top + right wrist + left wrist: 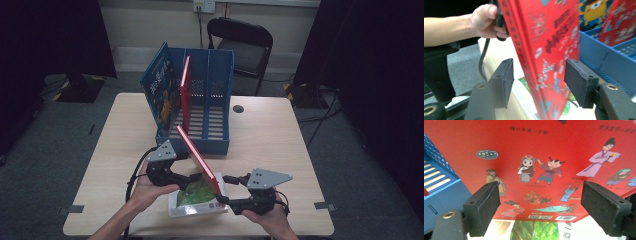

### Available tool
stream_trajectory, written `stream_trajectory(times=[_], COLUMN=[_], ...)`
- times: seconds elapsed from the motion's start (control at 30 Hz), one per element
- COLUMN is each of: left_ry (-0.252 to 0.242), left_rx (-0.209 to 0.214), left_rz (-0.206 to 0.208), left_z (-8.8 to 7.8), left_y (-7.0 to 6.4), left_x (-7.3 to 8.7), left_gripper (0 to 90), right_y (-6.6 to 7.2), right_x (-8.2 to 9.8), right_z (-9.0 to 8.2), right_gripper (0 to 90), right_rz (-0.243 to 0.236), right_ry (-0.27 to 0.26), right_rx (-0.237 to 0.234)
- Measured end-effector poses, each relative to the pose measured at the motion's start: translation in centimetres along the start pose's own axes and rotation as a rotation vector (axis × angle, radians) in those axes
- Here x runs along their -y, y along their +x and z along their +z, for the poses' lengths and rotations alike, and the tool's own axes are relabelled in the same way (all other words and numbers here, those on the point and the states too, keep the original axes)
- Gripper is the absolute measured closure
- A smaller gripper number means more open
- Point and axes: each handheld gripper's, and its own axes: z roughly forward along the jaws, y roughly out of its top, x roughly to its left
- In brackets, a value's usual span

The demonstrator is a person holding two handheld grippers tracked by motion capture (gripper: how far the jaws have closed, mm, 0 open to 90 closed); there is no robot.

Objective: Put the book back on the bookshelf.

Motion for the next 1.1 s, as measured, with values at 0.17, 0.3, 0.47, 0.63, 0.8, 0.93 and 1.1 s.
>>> stream_trajectory(times=[0.17,0.3,0.47,0.63,0.8,0.93,1.1], left_ry=[0.0,-0.002,-0.007,-0.016,-0.014,-0.017,-0.009], left_rx=[-0.006,-0.02,-0.028,-0.026,-0.042,-0.052,-0.093], left_rz=[-0.001,-0.014,-0.013,-0.025,-0.032,-0.037,-0.067], left_z=[0.0,-0.1,0.0,-0.1,-0.4,-0.5,-0.7], left_y=[0.0,0.2,0.3,0.4,0.8,1.1,2.0], left_x=[0.0,0.1,0.1,0.1,0.2,0.4,0.8], left_gripper=[15.4,15.5,15.4,15.5,15.4,15.4,15.6], right_y=[-0.1,-0.3,0.1,0.3,-0.2,-0.9,-2.0], right_x=[-0.2,-0.3,0.1,0.2,0.5,0.6,0.7], right_z=[2.5,4.2,5.5,5.9,5.5,5.1,4.7], right_gripper=[41.9,45.0,42.5,47.8,65.2,72.9,76.4], right_rz=[-0.016,-0.018,-0.031,-0.057,-0.043,-0.025,-0.028], right_ry=[0.031,0.025,0.043,0.041,0.021,0.011,-0.009], right_rx=[0.019,0.061,0.099,0.159,0.231,0.245,0.223])
